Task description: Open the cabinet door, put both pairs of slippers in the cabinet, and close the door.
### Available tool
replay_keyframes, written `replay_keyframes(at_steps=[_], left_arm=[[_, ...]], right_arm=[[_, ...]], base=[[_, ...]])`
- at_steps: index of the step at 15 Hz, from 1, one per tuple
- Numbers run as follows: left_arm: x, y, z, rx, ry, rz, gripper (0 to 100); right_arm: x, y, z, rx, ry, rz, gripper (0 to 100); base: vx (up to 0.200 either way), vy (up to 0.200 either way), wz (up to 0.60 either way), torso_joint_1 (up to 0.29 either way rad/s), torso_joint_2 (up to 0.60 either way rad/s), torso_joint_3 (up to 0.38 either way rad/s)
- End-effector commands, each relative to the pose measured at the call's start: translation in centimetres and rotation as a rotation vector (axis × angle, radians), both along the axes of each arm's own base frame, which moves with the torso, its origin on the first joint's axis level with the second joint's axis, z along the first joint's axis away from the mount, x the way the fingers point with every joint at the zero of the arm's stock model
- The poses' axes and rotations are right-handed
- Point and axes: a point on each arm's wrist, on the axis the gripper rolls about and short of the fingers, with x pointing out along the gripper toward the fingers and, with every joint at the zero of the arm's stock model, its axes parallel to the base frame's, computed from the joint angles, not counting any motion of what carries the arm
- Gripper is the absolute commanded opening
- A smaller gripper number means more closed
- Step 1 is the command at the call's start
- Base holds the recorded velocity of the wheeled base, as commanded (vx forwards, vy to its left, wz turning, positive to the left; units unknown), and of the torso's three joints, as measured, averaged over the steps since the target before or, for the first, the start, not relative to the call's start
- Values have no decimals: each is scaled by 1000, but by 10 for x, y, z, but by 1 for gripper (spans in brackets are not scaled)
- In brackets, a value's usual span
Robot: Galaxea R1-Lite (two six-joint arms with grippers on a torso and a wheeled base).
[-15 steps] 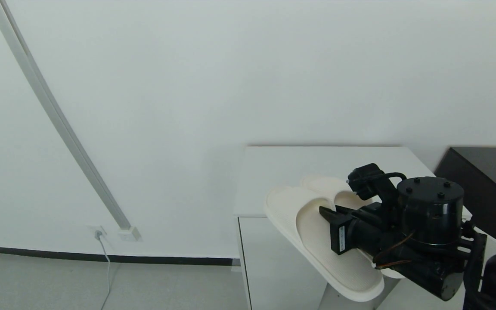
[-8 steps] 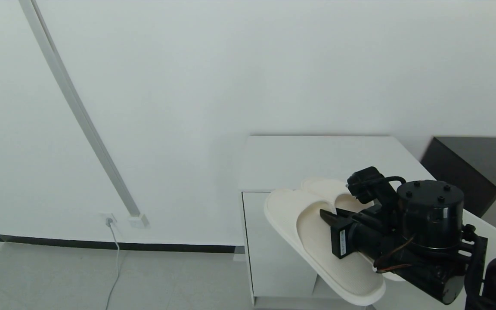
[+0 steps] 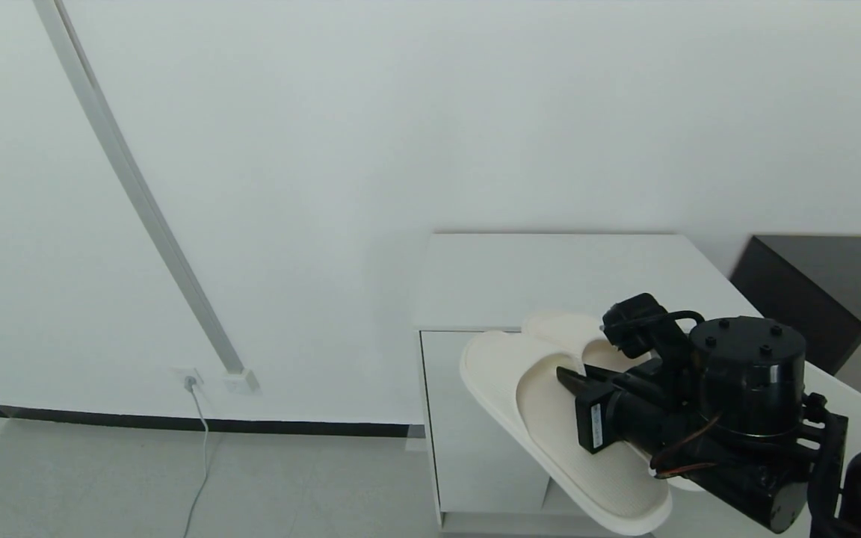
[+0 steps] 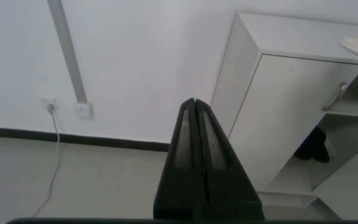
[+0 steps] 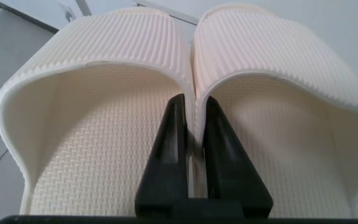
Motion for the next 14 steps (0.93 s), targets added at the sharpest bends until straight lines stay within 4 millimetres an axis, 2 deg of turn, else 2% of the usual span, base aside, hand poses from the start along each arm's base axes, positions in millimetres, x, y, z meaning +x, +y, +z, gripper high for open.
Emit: replay_keyframes(at_steps=[1, 6, 14], left_arm=[[0, 0, 0, 0, 0, 1, 0], [0, 0, 0, 0, 0, 2, 0], [0, 0, 0, 1, 0, -1, 0]], right_arm=[[1, -1, -2, -8, 2, -3, 0], [2, 0, -6, -23, 12, -2, 0], [2, 0, -7, -24, 13, 1, 0]], base=[[0, 0, 0, 0, 0, 0], [0, 0, 0, 0, 0, 0], [0, -200, 0, 5, 2, 2]])
